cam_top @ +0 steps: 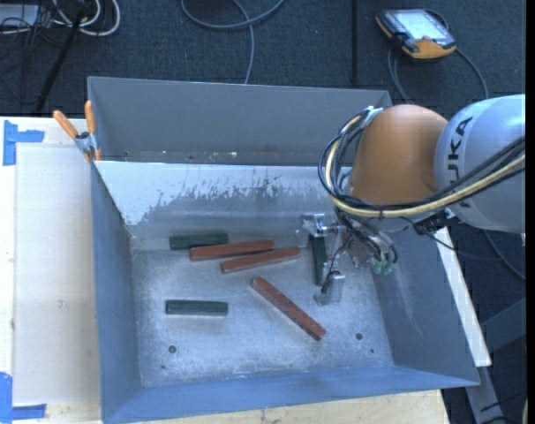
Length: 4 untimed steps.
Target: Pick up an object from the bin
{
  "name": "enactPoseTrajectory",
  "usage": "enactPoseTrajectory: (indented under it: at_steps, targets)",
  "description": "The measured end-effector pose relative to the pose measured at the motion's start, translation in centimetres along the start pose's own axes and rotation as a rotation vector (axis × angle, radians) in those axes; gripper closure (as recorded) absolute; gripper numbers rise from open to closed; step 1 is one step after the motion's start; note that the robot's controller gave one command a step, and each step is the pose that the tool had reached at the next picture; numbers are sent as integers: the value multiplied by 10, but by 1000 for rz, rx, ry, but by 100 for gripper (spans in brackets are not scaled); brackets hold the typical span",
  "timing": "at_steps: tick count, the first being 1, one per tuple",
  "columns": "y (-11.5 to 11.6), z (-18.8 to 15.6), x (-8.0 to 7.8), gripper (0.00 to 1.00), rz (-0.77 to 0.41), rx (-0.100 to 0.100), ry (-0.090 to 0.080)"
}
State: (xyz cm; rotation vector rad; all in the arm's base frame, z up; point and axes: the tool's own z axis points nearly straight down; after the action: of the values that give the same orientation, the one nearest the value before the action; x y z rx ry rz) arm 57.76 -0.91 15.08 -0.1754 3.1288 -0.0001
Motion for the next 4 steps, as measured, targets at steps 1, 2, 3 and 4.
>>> enactPoseTrajectory:
  at_steps: [1, 2, 3, 4]
  targets:
    - [2, 57, 24, 0, 24, 0, 15]
    - [14, 80, 65, 100, 57, -1, 7]
    - [14, 80, 65, 100, 57, 0, 7]
    - [14, 77, 66, 100, 57, -1, 10]
